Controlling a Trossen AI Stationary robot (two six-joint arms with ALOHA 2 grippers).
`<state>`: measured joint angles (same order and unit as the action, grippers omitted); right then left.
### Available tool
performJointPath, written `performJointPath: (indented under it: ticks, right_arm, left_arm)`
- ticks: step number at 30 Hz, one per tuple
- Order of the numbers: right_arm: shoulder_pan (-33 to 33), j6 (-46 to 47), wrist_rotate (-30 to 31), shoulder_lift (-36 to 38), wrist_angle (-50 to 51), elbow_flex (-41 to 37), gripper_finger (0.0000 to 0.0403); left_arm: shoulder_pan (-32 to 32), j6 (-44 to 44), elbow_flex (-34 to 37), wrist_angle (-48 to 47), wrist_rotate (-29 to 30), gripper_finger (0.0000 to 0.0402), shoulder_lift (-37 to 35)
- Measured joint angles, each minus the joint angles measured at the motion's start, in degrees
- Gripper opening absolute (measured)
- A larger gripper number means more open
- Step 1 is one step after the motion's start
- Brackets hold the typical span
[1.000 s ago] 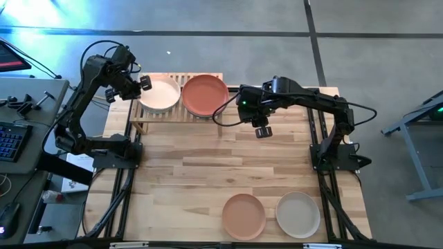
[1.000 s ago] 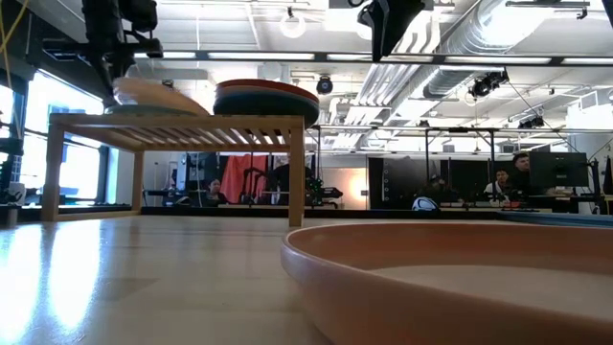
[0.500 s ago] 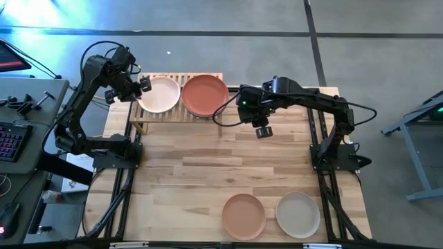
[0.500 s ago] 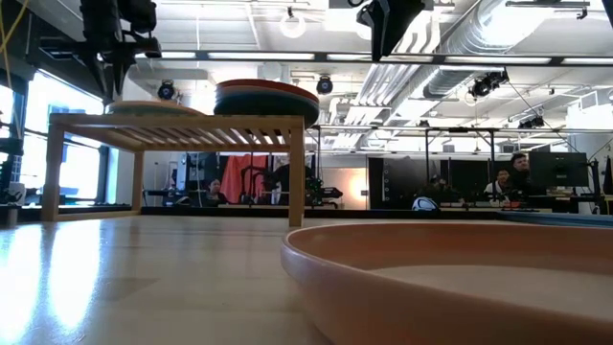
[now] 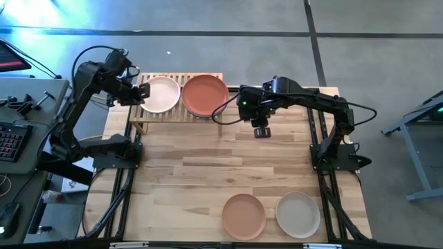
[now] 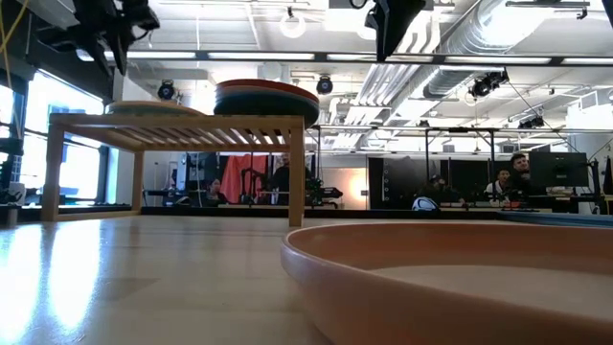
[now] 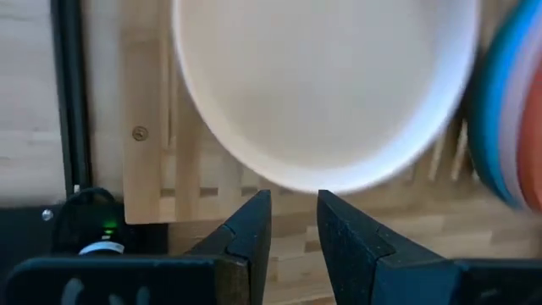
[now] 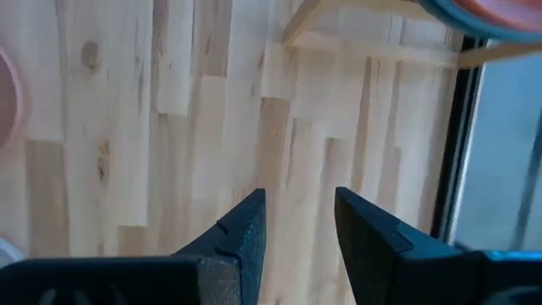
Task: Place and stack plates onto a shelf
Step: Stack the brown plate on top of the light orange plate on the shelf
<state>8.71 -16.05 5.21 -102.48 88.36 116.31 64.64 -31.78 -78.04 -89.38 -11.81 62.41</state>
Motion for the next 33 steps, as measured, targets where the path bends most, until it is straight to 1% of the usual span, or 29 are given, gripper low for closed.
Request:
performJointPath:
  ticks: [7, 12, 15, 18, 23, 29, 33]
  right_arm:
    - [-0.7, 13.7, -7.0, 0.0, 0.9, 0.0, 0.0119]
    - [-3.9, 22.0, -7.4, 0.0, 0.8, 0.0, 0.0119]
    - [-6.6, 26.0, -7.4, 0.0, -0.8, -0.5, 0.0119]
    - [-9.5, 28.8, -7.4, 0.0, -4.4, -2.8, 0.0119]
    - [-13.8, 34.0, -7.4, -0.1, -11.0, -9.6, 0.0119]
    - [-19.2, 41.2, -7.4, -0.1, -19.7, -17.0, 0.0119]
    - [-22.8, 45.6, -7.4, -0.1, -24.6, -21.4, 0.0119]
  left_arm:
    - [-8.5, 5.1, 0.0, 0.1, -4.5, 0.0086, -4.3]
    - [-17.2, 7.1, 0.0, 1.3, -4.5, 0.0085, -5.5]
    - [-22.4, 8.2, 0.0, 3.5, -4.6, 0.0085, -5.5]
    - [-27.8, 9.0, 0.0, 6.4, -4.6, 0.0085, -5.2]
    - [-36.2, 9.1, 0.0, 10.8, -4.6, 0.0085, -4.9]
    - [-44.1, 9.0, 0.0, 13.4, -4.1, 0.0085, -4.0]
    - [-48.7, 8.9, 0.0, 13.7, -2.7, 0.0085, -2.6]
